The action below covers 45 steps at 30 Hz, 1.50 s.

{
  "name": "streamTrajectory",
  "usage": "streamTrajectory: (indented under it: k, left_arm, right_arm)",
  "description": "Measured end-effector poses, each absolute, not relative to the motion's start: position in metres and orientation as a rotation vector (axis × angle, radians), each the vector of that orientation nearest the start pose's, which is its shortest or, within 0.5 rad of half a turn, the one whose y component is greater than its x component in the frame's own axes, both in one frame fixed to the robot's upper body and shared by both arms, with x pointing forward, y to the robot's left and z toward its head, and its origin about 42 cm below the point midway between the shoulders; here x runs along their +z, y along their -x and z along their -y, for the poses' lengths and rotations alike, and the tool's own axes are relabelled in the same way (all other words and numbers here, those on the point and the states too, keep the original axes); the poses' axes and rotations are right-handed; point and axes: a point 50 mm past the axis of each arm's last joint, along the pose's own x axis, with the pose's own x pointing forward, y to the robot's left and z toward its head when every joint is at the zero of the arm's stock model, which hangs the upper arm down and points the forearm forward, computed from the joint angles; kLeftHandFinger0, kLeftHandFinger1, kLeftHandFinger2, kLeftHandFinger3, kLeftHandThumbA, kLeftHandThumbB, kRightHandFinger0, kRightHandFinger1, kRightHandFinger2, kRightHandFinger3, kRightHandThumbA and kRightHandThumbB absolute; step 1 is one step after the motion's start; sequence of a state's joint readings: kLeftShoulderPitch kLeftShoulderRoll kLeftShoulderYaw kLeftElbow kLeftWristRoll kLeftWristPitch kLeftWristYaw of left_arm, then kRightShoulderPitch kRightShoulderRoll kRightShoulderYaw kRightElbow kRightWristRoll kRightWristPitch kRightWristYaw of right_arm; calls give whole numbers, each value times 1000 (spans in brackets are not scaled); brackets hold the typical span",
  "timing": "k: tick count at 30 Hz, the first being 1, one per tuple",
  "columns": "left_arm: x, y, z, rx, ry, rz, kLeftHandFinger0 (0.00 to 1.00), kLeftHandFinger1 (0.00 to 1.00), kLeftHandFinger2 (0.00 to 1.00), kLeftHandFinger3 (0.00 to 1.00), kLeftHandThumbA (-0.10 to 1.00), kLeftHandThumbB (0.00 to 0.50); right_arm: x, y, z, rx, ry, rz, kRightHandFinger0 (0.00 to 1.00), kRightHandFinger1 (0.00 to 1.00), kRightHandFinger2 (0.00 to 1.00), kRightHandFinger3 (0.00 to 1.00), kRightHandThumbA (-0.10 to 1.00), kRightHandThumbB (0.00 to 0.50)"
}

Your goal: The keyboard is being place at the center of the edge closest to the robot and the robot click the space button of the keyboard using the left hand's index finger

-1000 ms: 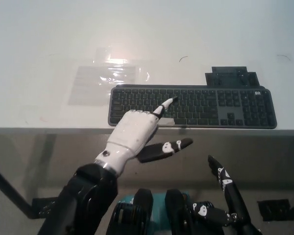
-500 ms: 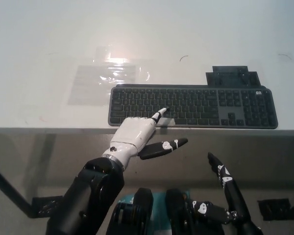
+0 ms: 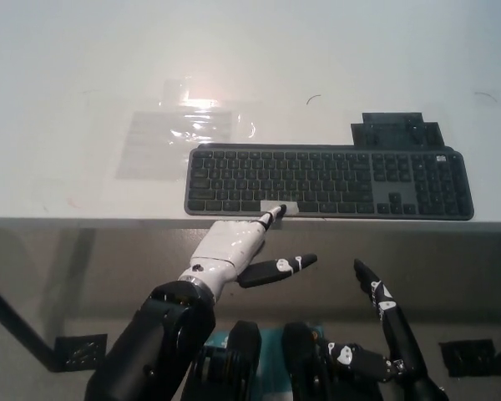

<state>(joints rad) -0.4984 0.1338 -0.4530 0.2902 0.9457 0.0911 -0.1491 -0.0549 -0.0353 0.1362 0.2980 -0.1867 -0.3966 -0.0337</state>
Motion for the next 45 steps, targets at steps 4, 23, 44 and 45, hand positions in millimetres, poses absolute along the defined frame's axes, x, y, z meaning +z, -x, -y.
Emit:
streamTrajectory:
  k: [4,23,44,45]
  left_arm:
    - [146,-409,-108,-453,-1282,228,0,73,26,1000,1000,383]
    - [197,-349,-96,-423,-1144,466,0,0,0,1000,1000,417]
    - [264,-243,-157,-330,-757,709,1000,1000,1000,1000,1000,378]
    - [259,-242,-161,-334,-747,685,1000,1000,1000,1000,1000,379]
  right_arm:
    - [55,-289,179,177,206,164,1000,1000,1000,1000,1000,329]
    - [52,-288,180,178,208,152,1000,1000,1000,1000,1000,326]
    - [42,-277,183,176,209,115,1000,1000,1000,1000,1000,323]
    - [41,-277,183,176,209,114,1000,1000,1000,1000,1000,324]
